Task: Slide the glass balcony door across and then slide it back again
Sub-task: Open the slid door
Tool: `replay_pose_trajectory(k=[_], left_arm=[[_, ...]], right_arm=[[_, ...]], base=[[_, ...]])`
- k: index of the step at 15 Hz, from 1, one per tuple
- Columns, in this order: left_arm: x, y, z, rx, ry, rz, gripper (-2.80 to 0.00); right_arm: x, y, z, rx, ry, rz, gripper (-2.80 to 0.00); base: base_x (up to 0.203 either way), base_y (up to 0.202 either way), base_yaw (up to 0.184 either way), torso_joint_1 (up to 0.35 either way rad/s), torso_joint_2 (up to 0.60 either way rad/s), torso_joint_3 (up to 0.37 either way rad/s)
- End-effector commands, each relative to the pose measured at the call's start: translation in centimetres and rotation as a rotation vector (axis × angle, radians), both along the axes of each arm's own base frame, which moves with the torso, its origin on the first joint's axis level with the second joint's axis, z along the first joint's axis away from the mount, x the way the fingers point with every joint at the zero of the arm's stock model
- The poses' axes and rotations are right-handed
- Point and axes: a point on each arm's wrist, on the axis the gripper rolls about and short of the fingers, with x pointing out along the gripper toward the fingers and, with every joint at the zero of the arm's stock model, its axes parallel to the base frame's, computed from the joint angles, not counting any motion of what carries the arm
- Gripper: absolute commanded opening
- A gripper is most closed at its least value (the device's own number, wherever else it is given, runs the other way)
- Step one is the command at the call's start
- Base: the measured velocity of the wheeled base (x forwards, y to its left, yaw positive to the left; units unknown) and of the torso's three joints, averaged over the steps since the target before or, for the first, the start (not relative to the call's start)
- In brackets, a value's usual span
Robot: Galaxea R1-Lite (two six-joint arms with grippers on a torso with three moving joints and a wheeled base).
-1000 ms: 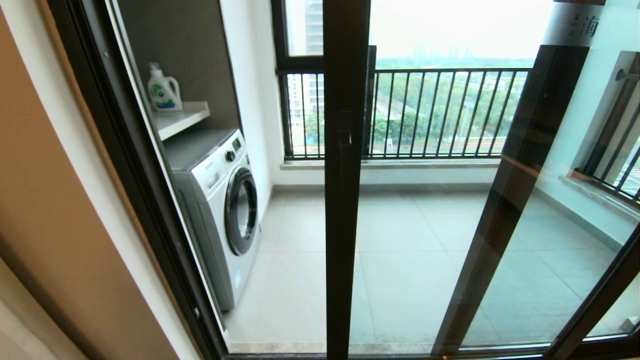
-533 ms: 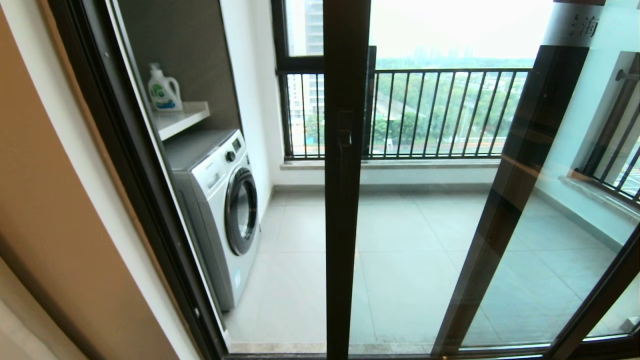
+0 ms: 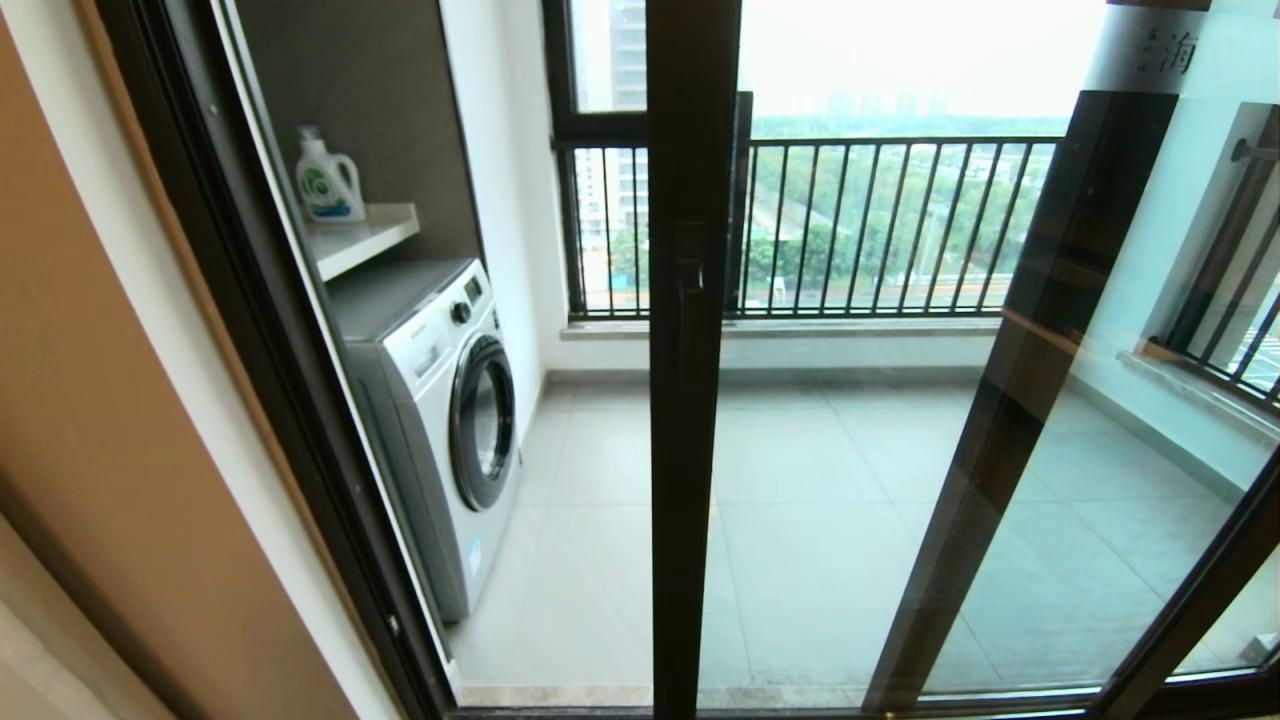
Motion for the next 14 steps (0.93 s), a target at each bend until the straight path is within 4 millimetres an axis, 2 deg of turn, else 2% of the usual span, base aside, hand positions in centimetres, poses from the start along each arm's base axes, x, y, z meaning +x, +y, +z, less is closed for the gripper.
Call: replay_pose_trajectory(k=[1,14], left_arm=[[0.03,0.0,0.0,-0.001,0.003,-0.001,-2.8],[0.04,0.03,-0.06,0.0,0.006,0.012,-2.8]], right_arm=[[0.01,0.0,-0.09,-0.001,0.001,0.001,-2.8],[0.05,0.0,-0.06,-0.022,-0.01,-0.001,-2.8]], base=[[0.0,0.0,0.0,0.0,0.0,0.0],[0.0,0.0,0.0,0.0,0.0,0.0]])
